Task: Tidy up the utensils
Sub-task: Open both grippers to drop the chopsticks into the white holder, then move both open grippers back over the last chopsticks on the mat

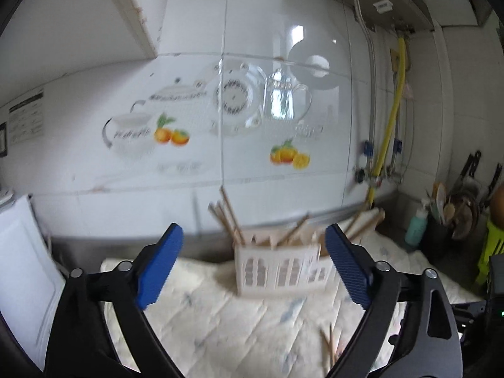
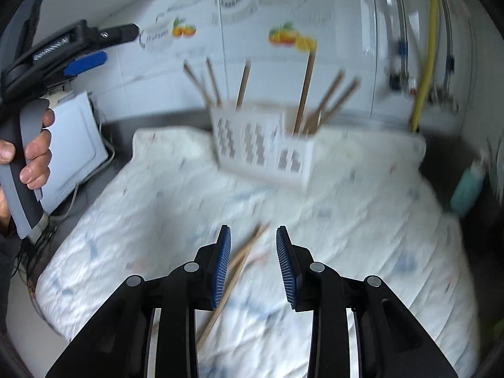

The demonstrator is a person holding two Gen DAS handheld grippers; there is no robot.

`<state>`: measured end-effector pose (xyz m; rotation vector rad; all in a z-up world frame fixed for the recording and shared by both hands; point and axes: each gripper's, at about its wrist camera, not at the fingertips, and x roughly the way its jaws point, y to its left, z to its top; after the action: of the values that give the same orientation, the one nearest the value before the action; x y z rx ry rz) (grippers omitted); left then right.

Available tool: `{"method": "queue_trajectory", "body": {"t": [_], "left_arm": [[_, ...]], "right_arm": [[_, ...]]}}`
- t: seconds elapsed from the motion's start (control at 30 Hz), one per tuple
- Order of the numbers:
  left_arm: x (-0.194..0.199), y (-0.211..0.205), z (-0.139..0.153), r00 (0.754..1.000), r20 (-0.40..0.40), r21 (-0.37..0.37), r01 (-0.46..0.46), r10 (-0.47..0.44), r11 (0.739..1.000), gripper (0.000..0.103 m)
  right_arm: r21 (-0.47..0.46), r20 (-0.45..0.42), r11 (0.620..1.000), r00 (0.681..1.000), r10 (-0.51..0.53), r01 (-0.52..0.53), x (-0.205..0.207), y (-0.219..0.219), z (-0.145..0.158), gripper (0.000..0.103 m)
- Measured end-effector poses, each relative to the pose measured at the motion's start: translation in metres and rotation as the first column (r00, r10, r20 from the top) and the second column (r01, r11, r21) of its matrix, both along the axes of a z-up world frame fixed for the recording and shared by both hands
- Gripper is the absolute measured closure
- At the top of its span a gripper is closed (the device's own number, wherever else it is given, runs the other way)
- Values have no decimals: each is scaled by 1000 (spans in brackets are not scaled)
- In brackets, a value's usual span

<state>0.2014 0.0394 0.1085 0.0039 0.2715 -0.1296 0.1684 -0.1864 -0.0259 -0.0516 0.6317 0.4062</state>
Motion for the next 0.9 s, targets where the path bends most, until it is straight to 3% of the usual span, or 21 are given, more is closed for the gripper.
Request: {"method": "queue_trajectory", "body": {"t": [0.07,0.37,0.7,0.9], "left_arm": [[-13,2,-14,1000,-22,4,-1,1,1000,6],[-63,9,-67,994,-107,-11,3,-4,1000,5],[-95,26,-104,986,-159,-43,-55,48,998,5],[-104,18,-124,980,-194,-10,-39,36,999,5]], "right_arm": [[31,-67,1000,998,8,-6,-13,4,-21,73],[82,-204,996,979,-6,23,-50,23,-81,76],[72,-240,996,970,-39,58,-55,33,-99,82],[22,-216,998,974,-61,67,-57,37,-100,89]]}}
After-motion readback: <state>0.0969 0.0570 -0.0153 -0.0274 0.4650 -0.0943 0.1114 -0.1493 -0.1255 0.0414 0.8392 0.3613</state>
